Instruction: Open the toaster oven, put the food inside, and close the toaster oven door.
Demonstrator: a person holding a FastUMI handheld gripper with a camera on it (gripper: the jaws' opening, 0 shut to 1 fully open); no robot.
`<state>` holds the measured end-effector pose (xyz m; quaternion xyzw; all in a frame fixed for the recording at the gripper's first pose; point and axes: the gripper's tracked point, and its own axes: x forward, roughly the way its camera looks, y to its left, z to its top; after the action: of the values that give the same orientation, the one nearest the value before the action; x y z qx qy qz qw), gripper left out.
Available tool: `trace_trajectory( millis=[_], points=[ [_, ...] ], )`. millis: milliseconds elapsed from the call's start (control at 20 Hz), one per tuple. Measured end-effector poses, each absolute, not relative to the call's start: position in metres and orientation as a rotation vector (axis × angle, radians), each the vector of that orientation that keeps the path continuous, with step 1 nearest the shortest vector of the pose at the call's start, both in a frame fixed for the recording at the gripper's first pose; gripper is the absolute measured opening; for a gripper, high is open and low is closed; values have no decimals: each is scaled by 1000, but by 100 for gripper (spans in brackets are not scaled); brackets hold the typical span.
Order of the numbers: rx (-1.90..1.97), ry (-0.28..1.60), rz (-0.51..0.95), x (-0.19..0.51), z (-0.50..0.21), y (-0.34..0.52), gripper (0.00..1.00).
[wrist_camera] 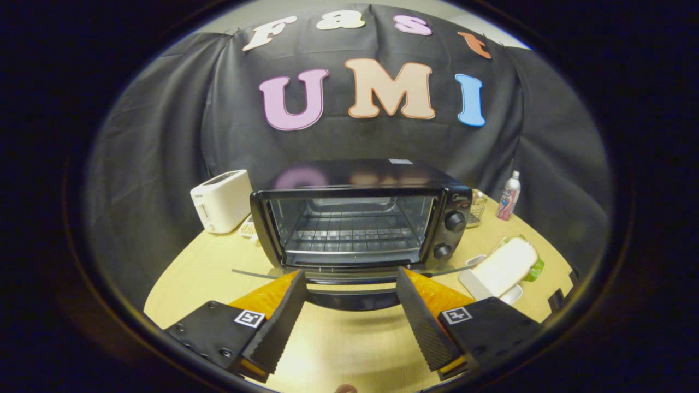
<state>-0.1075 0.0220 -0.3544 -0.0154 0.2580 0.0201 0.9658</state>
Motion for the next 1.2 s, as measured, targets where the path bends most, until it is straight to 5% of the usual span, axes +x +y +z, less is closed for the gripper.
trace_trajectory(
  millis=[800, 1200],
  points=[
    [-103, 855, 5, -179, -467, 16, 100],
    [-114, 874, -5, -182, -477, 20, 100]
  ],
)
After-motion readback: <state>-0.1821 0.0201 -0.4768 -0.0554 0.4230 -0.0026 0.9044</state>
